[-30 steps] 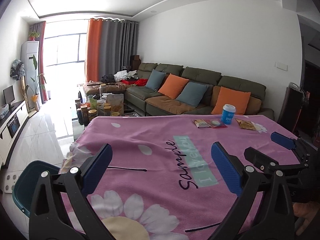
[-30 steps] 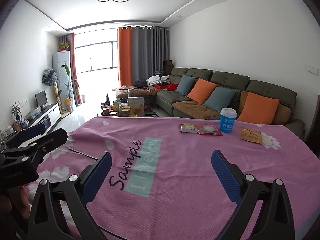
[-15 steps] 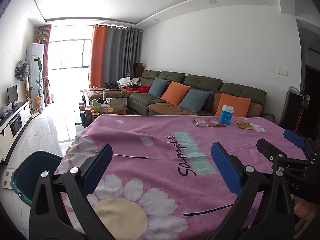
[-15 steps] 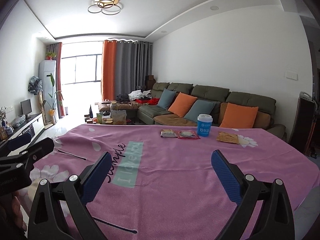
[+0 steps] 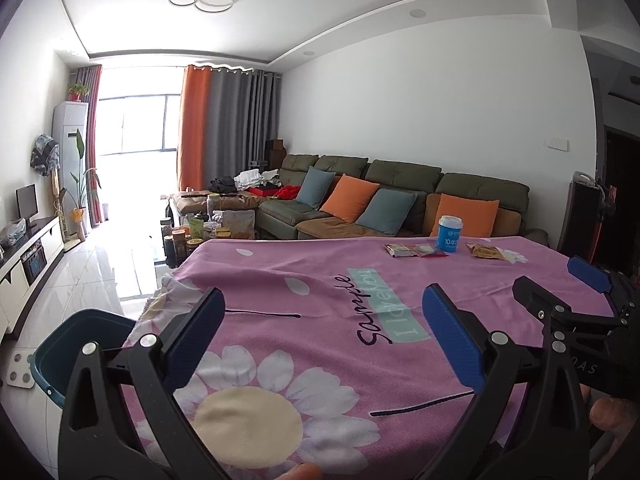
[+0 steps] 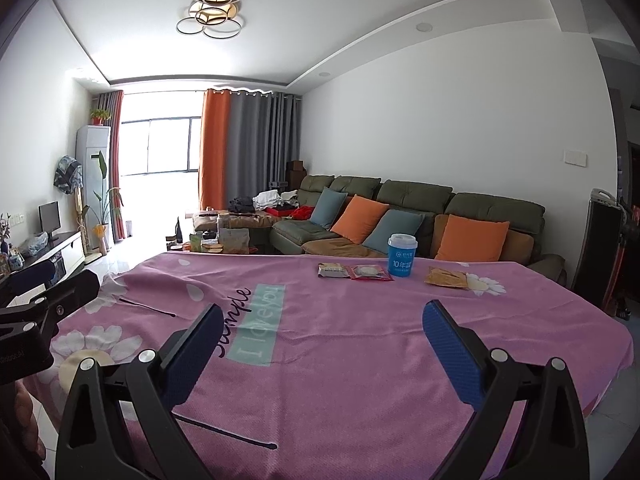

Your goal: Collect trash

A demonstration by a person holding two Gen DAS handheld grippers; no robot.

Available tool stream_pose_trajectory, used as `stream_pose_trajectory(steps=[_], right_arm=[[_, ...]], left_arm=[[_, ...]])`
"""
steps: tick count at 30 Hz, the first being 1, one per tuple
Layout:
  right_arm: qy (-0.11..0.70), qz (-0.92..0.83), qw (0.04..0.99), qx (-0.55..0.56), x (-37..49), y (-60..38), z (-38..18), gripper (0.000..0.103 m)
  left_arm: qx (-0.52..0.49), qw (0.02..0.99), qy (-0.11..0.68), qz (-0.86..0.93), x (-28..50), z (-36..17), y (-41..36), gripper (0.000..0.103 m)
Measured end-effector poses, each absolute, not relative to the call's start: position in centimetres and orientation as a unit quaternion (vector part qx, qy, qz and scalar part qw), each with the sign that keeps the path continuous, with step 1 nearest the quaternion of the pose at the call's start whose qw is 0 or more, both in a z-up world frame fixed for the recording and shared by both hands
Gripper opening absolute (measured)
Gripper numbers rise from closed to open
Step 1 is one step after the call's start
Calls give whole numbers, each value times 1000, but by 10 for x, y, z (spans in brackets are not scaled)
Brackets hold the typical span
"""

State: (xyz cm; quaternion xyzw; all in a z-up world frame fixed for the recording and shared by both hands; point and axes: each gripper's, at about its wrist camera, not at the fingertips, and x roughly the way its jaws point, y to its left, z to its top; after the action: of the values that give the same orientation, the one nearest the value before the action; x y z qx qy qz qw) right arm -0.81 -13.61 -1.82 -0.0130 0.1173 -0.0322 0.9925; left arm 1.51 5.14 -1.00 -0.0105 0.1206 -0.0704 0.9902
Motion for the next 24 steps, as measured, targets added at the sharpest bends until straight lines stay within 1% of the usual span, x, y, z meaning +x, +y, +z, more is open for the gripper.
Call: stream_pose_trajectory(steps=[7,24], right_arm=[[116,-32,993,-12,-12,-135,-17,96],[108,-35,993,-14,-18,-135,-13,96]], left_arm=[[17,991,111,-66,2,-12,44,97],[11,992,107,-71,-6,-11,50,97]])
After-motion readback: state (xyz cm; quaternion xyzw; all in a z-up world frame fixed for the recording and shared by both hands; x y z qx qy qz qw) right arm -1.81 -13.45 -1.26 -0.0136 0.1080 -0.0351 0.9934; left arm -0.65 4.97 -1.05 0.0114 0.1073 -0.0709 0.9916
